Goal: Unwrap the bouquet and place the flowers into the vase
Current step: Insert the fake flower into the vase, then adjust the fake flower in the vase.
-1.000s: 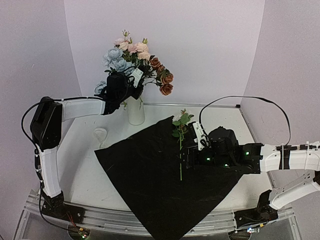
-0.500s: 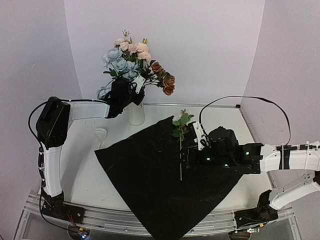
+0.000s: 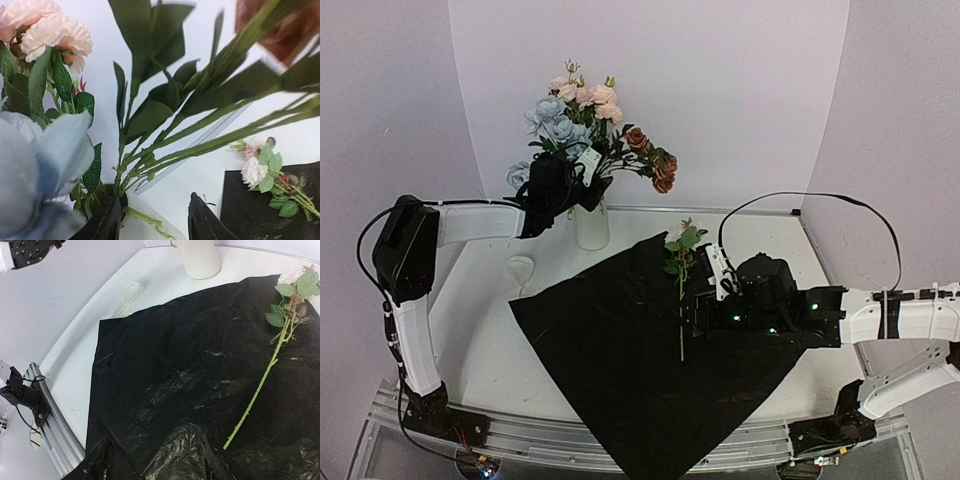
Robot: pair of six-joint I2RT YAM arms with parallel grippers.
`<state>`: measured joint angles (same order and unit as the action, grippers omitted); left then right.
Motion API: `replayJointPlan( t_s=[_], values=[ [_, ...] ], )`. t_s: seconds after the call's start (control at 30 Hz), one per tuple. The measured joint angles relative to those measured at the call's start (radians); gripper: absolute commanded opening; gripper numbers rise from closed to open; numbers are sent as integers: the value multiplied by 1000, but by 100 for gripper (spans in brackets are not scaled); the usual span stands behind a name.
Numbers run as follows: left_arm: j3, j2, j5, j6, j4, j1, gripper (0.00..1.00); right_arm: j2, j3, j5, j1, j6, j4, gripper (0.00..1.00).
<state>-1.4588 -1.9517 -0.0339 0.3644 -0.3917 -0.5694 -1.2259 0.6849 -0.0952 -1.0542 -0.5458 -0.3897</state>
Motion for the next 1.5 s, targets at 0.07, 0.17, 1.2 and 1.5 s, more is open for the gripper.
replayJointPlan(
  t_s=[0.07, 0.17, 1.2, 1.5],
  values=[
    [22, 26, 20, -16, 0, 0, 50, 0, 0, 0, 0, 0, 0, 60],
    [64, 70, 43, -41, 0, 0, 53, 0, 0, 0, 0, 0, 0, 60],
    [280, 374, 399, 234, 0, -12, 71, 0, 0, 0, 0, 0, -1, 60],
    [128, 240, 408, 415, -1, -12, 51, 0, 0, 0, 0, 0, -1, 60]
  ],
)
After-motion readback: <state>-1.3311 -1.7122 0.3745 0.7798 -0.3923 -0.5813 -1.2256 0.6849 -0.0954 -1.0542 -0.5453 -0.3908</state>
